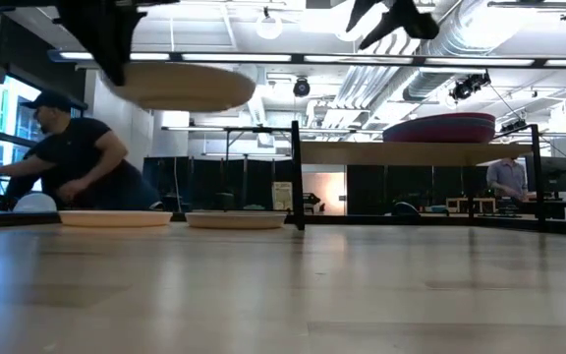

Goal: Place and stack plates onto a shelf
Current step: Stack the white plate on top of the pink plate on the shelf

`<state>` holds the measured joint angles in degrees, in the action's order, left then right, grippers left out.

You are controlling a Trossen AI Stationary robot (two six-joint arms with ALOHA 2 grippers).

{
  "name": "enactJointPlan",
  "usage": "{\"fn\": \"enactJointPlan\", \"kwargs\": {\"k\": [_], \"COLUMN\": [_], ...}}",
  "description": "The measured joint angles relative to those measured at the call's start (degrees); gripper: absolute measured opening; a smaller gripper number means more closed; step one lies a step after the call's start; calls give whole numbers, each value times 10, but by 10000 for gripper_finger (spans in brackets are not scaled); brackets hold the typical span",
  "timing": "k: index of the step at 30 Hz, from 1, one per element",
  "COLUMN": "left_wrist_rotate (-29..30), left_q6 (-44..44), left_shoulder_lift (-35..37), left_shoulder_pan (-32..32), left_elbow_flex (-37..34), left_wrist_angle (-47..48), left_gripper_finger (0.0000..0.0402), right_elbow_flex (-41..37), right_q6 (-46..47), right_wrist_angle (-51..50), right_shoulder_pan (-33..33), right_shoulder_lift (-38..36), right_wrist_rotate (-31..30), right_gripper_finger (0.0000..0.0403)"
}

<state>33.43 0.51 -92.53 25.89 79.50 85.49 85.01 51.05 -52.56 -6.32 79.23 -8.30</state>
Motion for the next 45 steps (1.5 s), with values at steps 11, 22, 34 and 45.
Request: {"fn": "enactJointPlan", "kwargs": {"k": [11, 22, 34, 45], "left_wrist_rotate": [83, 84, 87, 92], "left_q6": [-195, -234, -248, -248], "left_shoulder_lift": [0, 0, 0, 0], "left_shoulder_pan": [-2, -22, -42, -49], "left_elbow_flex": [6, 6, 6, 6], "left_wrist_angle": [-31, -67, -92, -103], "left_gripper_finger": [0, 0, 0, 0], "right_elbow_flex": [0, 0, 0, 0], "right_q6": [-1, -6, -6, 18], "right_wrist_angle": [88, 140, 143, 153], "right_shoulder_pan": [-16, -15, -7, -4], "right_shoulder_lift": [61, 96, 126, 150], "right_wrist_rotate": [28, 28, 26, 34], "right_gripper_finger": [139, 139, 139, 120]}}
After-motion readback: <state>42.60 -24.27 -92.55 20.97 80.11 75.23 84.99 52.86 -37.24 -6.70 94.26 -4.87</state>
